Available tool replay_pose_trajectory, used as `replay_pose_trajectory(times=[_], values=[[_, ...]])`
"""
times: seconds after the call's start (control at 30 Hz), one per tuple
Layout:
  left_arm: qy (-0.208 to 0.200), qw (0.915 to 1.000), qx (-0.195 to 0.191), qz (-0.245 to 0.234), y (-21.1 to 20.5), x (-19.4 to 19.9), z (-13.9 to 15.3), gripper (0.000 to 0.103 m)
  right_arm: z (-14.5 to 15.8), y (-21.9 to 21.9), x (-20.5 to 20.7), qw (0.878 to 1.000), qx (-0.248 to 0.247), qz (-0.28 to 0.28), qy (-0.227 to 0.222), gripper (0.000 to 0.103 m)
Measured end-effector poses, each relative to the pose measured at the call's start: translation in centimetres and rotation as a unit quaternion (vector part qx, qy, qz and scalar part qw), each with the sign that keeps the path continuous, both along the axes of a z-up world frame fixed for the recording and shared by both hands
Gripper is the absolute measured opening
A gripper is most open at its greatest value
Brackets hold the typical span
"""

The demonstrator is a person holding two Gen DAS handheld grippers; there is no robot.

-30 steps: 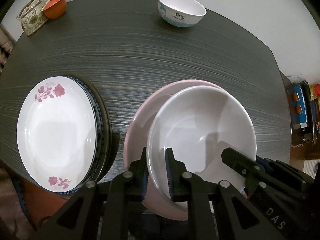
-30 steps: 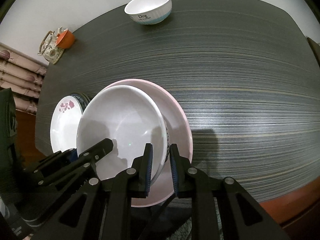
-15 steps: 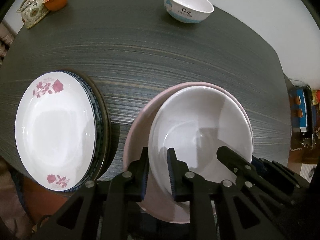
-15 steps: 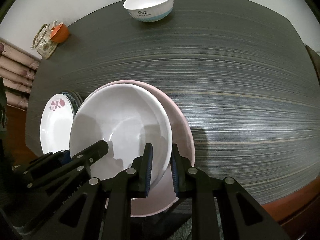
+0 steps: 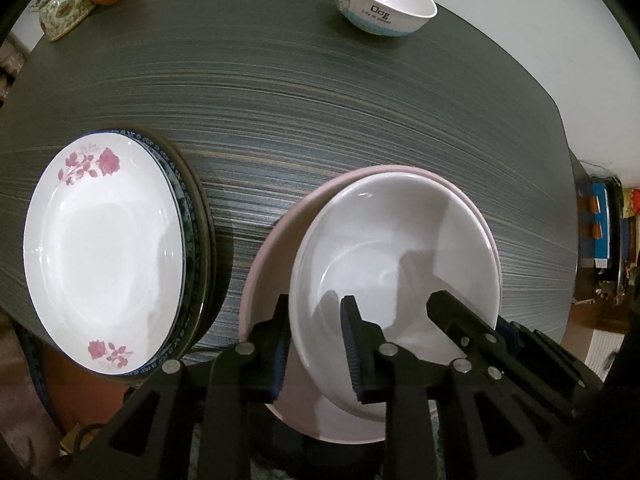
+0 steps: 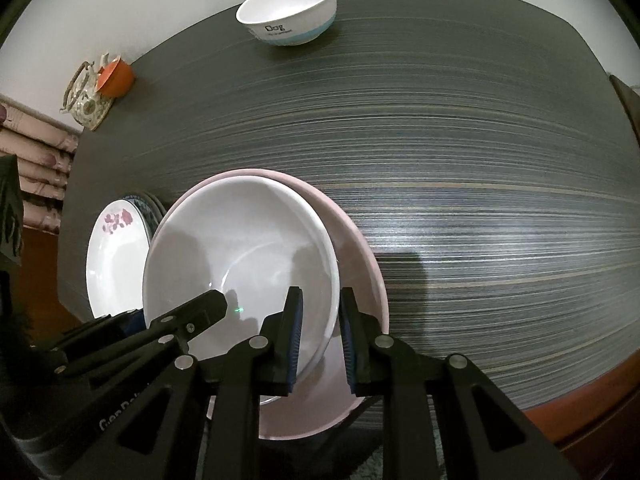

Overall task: Organize plates and bowls
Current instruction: 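Lower the white bowl into the pink-rimmed bowl and open both tools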

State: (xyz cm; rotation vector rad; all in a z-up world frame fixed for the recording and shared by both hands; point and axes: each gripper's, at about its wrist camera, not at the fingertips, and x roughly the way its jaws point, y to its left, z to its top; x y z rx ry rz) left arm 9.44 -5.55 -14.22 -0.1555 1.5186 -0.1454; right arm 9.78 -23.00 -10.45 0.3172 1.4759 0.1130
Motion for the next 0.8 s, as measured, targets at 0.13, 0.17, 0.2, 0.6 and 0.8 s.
replay_pose_trajectory(times=[0.13,0.17,0.2,0.6,0.8], values=[[0.010,0.9999,0.001,0.002,0.3,0.5,-0.3,0.025,0.1,-0.4,0.0,1.000,0.013,-0.011,0.003,0.019],[0.013,0.9999,0.002,0.003,0.4,0.5,-0.3,0.025,0.2,-0.5,0.0,1.000,0.016,-0.013,0.003,0.020],[0.016,0.9999,0.003,0.004,0.4,0.6,-0.3,0.025,0.2,-0.6,0.0,1.000,0.017,-0.014,0.003,0.020],[0.046,0.9989,0.006,0.001,0.7,1.7,0.0,0.026,1.3,-0.9,-0.4,1.000,0.027,-0.016,0.001,0.026],[0.037,0.9993,0.006,0.001,0.5,1.9,0.5,0.028,1.7,-1.4,-0.5,0.999,0.033,-0.019,-0.009,0.032]])
